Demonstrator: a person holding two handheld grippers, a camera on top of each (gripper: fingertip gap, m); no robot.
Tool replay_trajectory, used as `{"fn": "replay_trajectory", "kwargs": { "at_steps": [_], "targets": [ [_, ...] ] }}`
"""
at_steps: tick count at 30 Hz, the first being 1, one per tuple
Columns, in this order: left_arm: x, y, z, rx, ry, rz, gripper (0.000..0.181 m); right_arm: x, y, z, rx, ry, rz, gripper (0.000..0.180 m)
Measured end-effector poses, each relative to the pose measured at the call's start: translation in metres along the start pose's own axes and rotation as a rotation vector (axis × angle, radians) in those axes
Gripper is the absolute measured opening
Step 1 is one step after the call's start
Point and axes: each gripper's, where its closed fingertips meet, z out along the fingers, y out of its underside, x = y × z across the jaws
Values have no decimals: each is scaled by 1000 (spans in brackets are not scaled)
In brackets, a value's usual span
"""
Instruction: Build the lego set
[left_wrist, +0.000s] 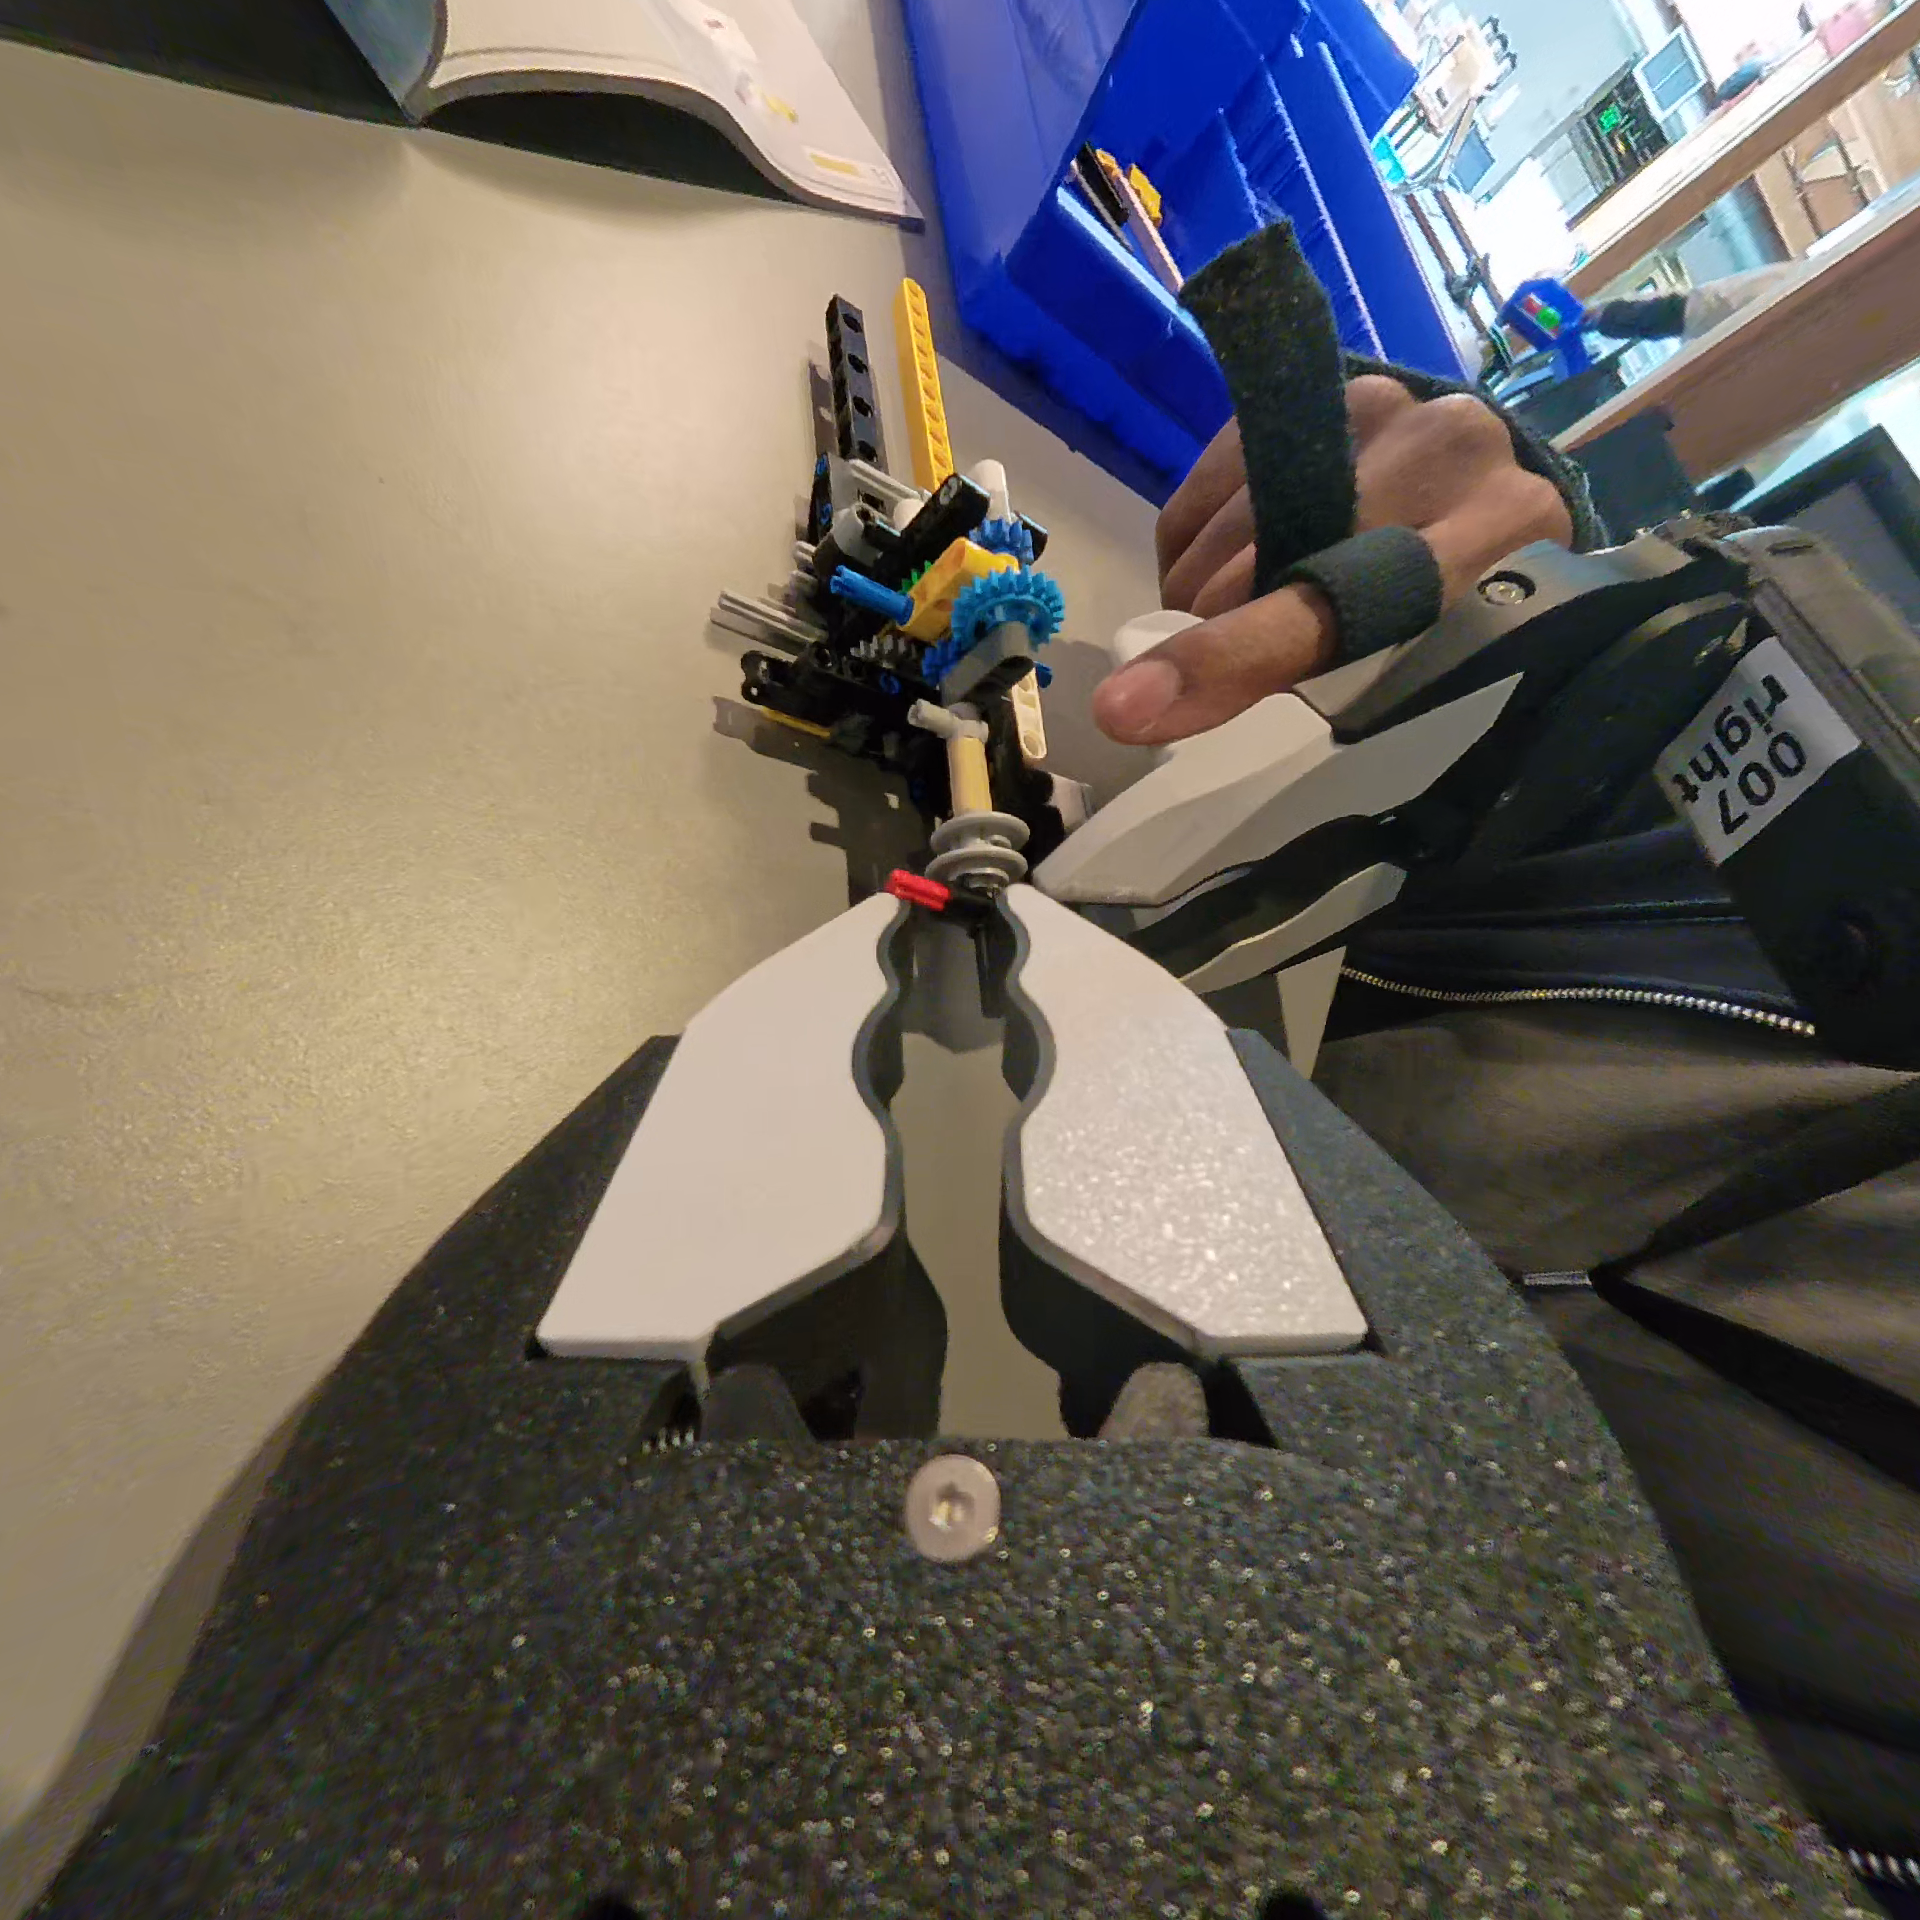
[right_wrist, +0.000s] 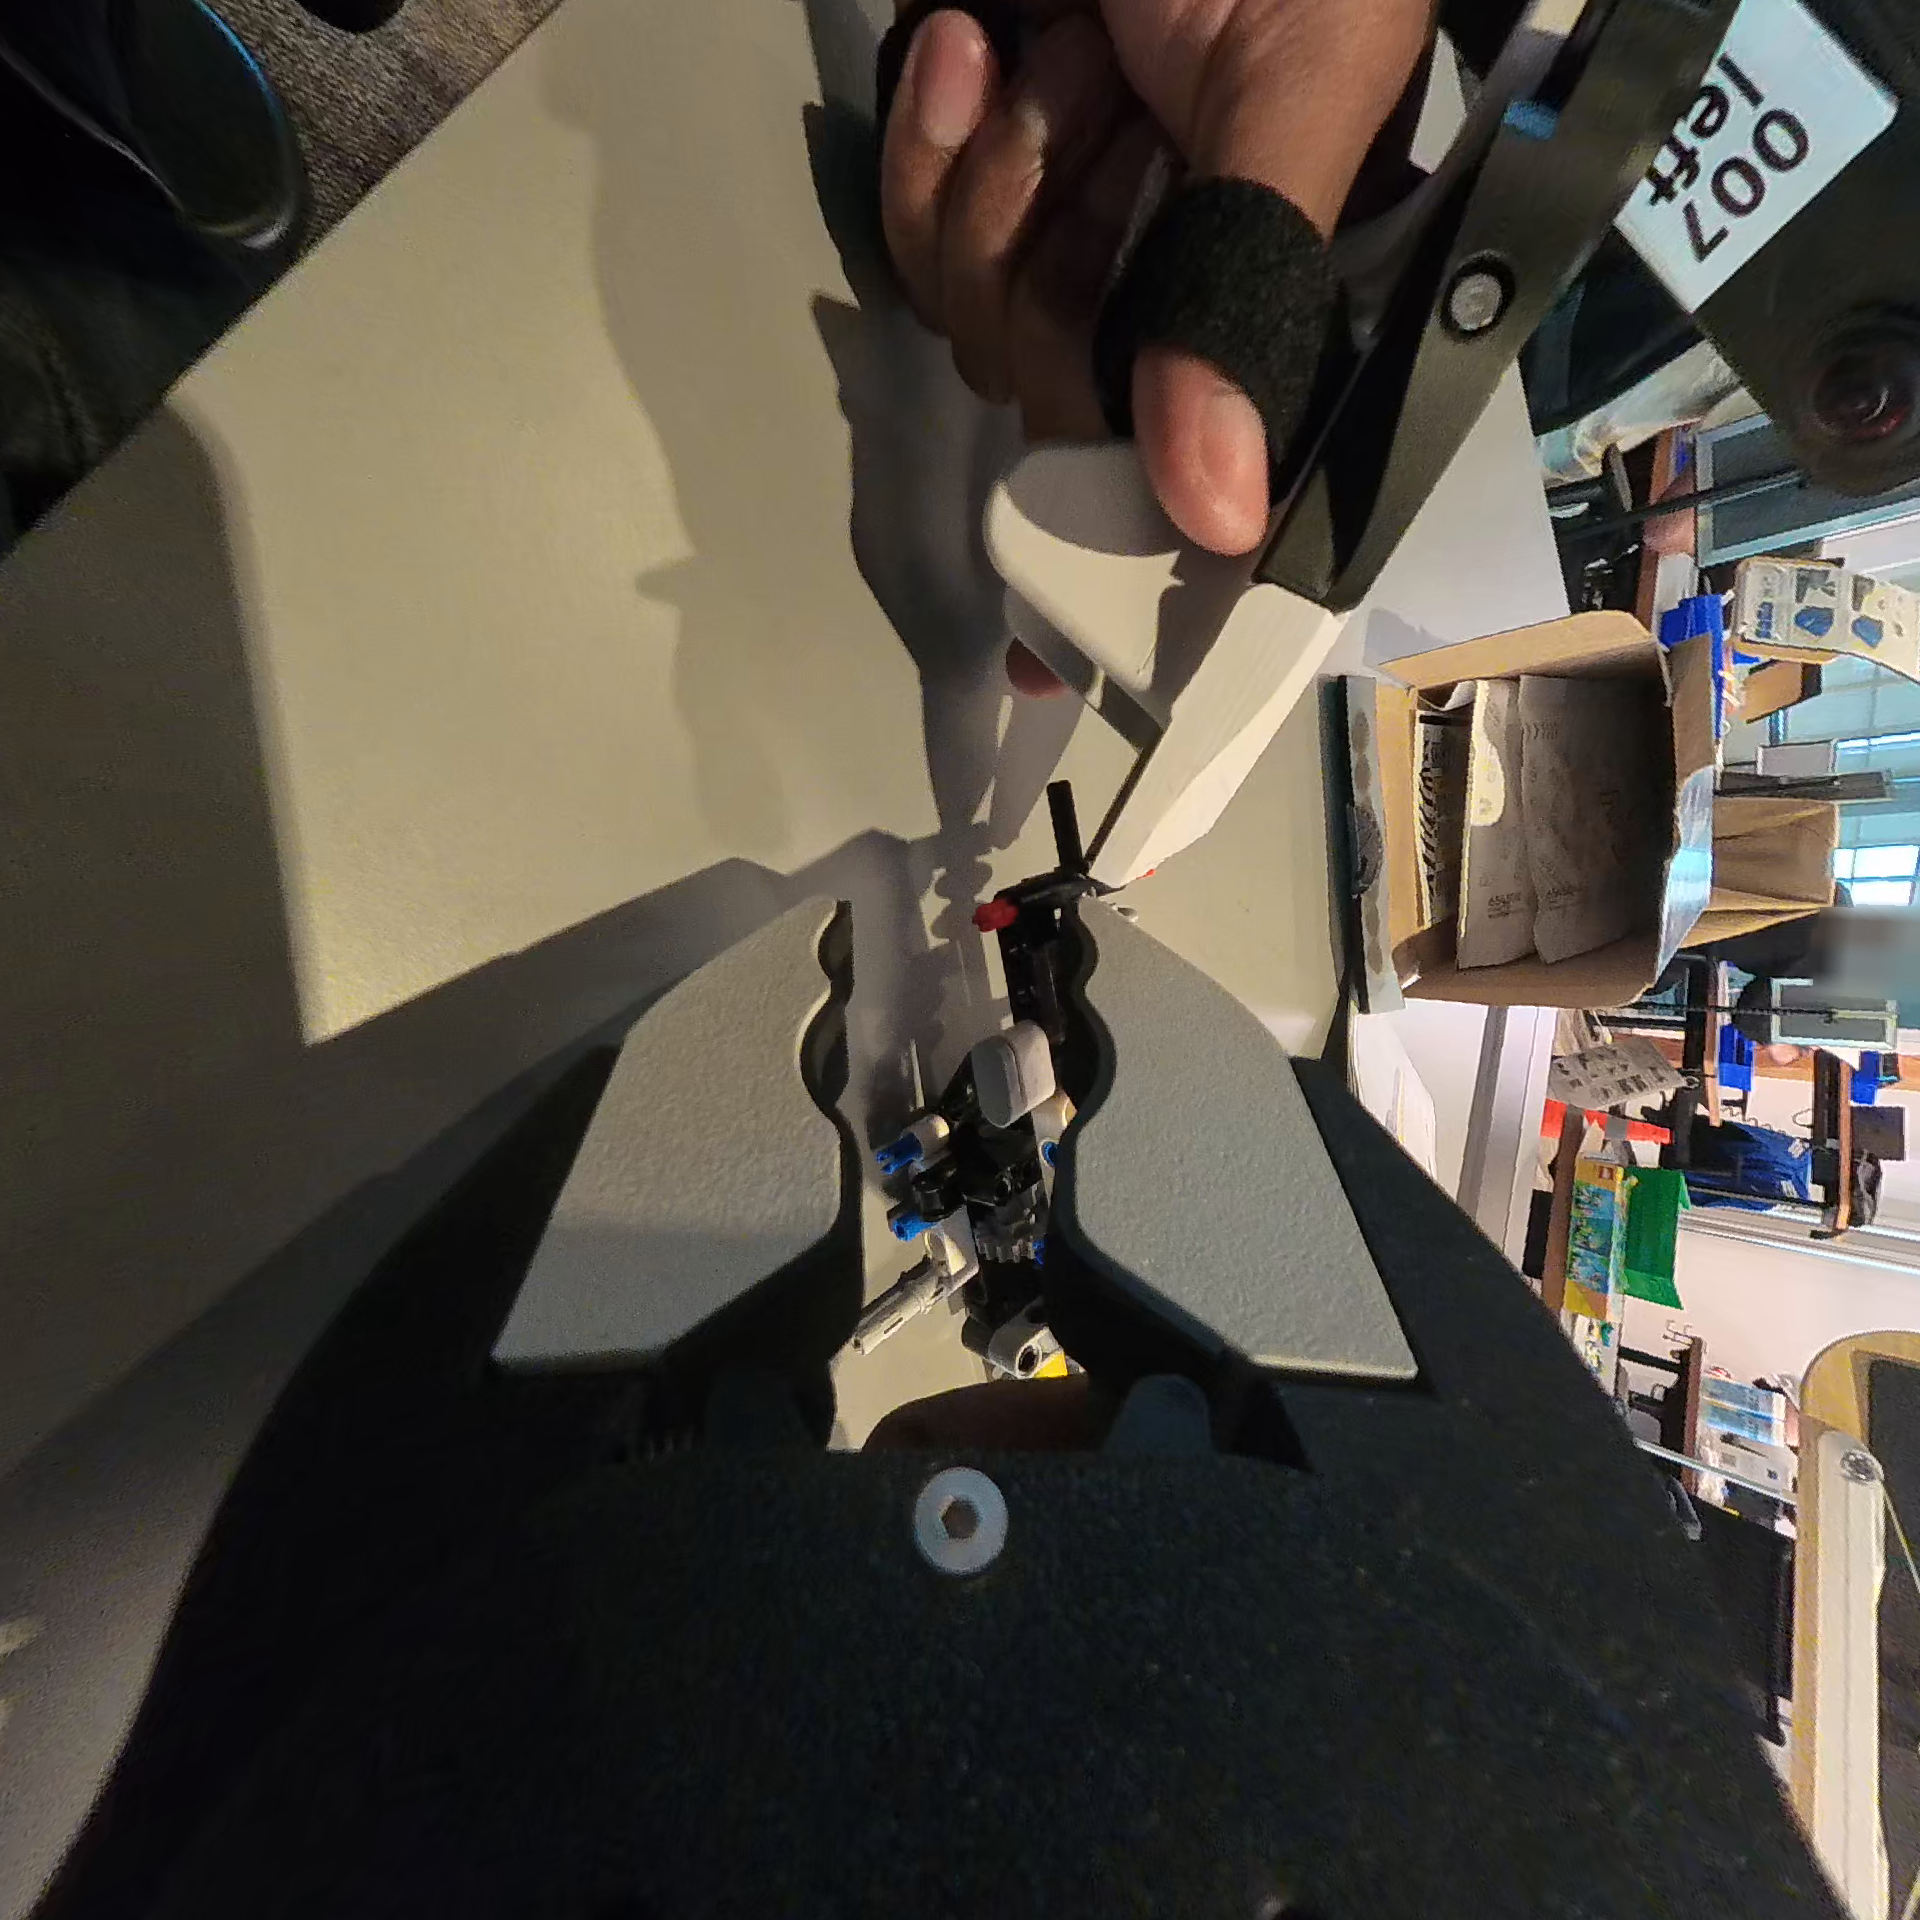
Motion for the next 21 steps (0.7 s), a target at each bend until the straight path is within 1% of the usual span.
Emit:
{"fn": "replay_trajectory", "kwargs": {
  "at_steps": [9, 14, 21],
  "targets": [
    [0, 1, 3, -13, -3, 0, 14, 8, 1, -6, 13, 1, 28, 43],
    [-1, 2, 3, -20, -1, -18, 14, 14, -3, -10, 49, -46, 83, 45],
    [-3, 4, 5, -39, -3, -33, 14, 18, 4, -5, 30, -133, 127, 50]
  ]
}}
